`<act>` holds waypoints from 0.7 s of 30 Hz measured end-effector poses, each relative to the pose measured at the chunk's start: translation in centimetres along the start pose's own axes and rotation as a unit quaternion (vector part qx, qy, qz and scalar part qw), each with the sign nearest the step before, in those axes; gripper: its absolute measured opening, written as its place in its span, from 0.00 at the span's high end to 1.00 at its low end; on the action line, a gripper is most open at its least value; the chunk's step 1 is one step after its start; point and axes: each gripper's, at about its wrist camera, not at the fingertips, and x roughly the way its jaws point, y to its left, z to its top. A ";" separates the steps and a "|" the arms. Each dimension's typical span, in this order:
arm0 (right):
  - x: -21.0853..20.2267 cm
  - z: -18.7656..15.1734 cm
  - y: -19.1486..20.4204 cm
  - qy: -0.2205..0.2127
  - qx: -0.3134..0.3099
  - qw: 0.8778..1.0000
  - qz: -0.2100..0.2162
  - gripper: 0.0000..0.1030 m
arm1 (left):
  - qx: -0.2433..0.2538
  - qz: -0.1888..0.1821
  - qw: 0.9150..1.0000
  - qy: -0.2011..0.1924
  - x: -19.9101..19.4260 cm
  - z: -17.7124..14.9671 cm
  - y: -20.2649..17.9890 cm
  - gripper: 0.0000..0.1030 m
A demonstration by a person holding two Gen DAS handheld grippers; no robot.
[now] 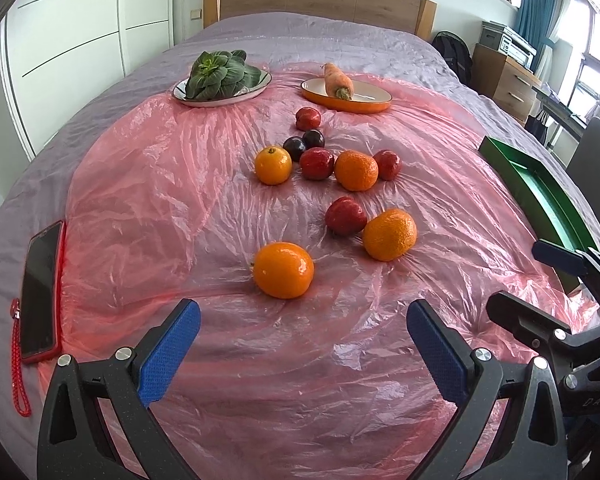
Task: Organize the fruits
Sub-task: 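Grasp the large orange with the left tool while the right tool grasps a small orange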
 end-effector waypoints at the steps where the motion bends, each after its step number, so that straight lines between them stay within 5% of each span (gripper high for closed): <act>1: 0.3 0.2 0.1 0.003 -0.002 1.000 0.006 0.00 | 0.000 -0.003 1.000 0.002 0.1 0.1 0.2 0.02; 13: 3.9 3.1 0.8 0.037 -0.030 0.997 0.063 0.00 | 0.010 -0.034 0.999 0.018 1.9 1.7 1.3 0.32; 21: 6.9 4.7 0.9 0.060 -0.034 0.993 0.095 0.00 | 0.019 -0.039 0.999 0.033 3.9 2.1 1.2 0.40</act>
